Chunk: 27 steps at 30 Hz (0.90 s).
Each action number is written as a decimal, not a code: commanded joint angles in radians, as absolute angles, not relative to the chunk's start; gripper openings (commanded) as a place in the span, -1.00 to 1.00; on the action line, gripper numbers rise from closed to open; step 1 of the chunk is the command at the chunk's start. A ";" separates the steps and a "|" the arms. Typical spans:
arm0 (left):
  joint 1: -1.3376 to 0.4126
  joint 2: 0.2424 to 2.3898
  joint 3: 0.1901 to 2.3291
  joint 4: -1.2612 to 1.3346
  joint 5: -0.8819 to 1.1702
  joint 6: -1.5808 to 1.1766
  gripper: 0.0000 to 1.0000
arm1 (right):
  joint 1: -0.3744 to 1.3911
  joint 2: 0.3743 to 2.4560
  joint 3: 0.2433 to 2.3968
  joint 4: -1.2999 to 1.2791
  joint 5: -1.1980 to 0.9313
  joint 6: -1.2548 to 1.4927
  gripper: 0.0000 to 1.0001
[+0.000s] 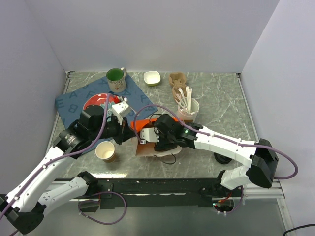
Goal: Pack the takeout coffee
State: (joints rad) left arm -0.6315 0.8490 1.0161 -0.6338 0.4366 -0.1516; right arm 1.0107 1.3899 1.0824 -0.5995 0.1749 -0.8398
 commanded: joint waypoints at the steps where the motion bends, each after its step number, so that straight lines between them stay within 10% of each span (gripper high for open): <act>1: -0.630 0.859 1.055 -0.620 0.456 -0.161 -0.98 | 1.000 1.359 1.135 -0.626 0.183 -0.808 0.90; 18: -0.630 0.881 1.057 -0.620 0.465 -0.149 -0.98 | 0.994 1.384 1.141 -0.612 0.172 -0.821 0.70; 27: -0.630 0.876 1.045 -0.626 0.460 -0.149 -0.98 | 0.977 1.399 1.158 -0.601 0.143 -0.839 0.13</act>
State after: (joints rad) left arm -0.6315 0.8810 1.0199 -0.6350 0.4397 -0.1513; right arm 0.9897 1.3968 1.1019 -0.6346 0.1612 -0.8330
